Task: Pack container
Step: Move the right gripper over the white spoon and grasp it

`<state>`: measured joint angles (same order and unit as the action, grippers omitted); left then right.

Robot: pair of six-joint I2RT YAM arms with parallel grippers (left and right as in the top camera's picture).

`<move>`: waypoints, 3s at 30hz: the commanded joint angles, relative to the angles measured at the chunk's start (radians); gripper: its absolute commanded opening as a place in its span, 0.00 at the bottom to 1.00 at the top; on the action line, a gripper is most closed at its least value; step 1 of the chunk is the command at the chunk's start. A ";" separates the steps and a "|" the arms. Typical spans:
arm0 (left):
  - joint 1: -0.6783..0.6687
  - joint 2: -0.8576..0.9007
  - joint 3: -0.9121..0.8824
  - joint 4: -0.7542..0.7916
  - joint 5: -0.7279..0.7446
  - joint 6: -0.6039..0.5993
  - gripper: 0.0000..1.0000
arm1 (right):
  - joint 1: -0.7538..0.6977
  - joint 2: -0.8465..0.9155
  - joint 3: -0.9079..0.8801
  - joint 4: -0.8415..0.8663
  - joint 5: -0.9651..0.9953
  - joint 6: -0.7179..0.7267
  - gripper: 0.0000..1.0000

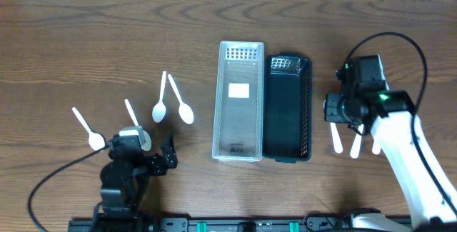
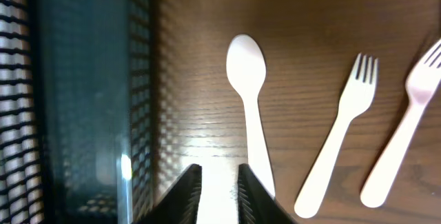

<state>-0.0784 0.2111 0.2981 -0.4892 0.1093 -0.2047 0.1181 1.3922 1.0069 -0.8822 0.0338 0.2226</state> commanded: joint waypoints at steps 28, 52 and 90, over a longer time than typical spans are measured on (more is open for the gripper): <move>0.005 0.597 0.354 -0.250 0.011 -0.022 0.98 | -0.010 0.176 0.017 0.272 -0.105 0.000 0.38; 0.005 0.596 0.355 -0.258 0.015 -0.023 0.98 | -0.204 0.143 0.018 0.036 0.003 0.027 0.84; 0.005 0.596 0.355 -0.254 0.015 -0.023 0.98 | -0.114 0.426 0.014 0.205 -0.038 -0.233 0.83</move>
<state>-0.0784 0.8097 0.6338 -0.7441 0.1246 -0.2138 -0.0040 1.8065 1.0245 -0.6769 -0.0048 0.0257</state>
